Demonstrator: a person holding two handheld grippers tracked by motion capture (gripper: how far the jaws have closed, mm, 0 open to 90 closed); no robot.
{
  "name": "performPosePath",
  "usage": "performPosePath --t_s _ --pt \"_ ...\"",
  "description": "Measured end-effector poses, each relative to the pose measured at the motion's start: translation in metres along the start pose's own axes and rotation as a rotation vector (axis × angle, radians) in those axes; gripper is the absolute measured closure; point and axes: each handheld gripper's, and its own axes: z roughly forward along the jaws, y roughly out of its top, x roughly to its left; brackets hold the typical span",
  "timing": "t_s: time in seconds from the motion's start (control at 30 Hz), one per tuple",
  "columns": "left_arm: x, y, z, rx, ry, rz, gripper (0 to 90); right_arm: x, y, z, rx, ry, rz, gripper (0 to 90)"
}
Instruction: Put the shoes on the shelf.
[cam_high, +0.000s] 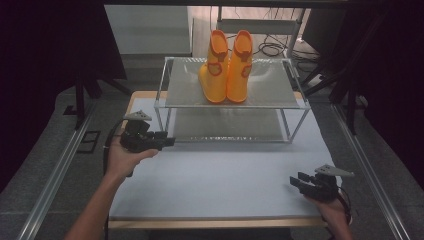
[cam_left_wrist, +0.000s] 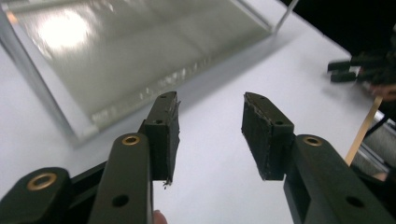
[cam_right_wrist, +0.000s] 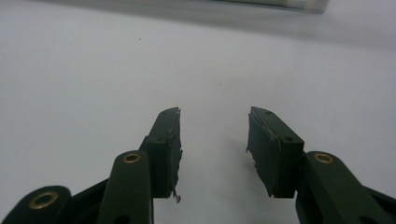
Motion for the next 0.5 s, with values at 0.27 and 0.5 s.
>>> performPosePath --t_s 0.27,0.5 --pt "0.008 -0.022 0.016 0.041 -0.007 -0.029 55.3 0.001 0.001 0.001 -0.001 0.001 -0.002 53.8" --pt "0.008 -0.025 0.023 0.046 -0.022 -0.037 52.6 0.0 0.002 -0.001 -0.011 -0.004 -0.001 53.6"
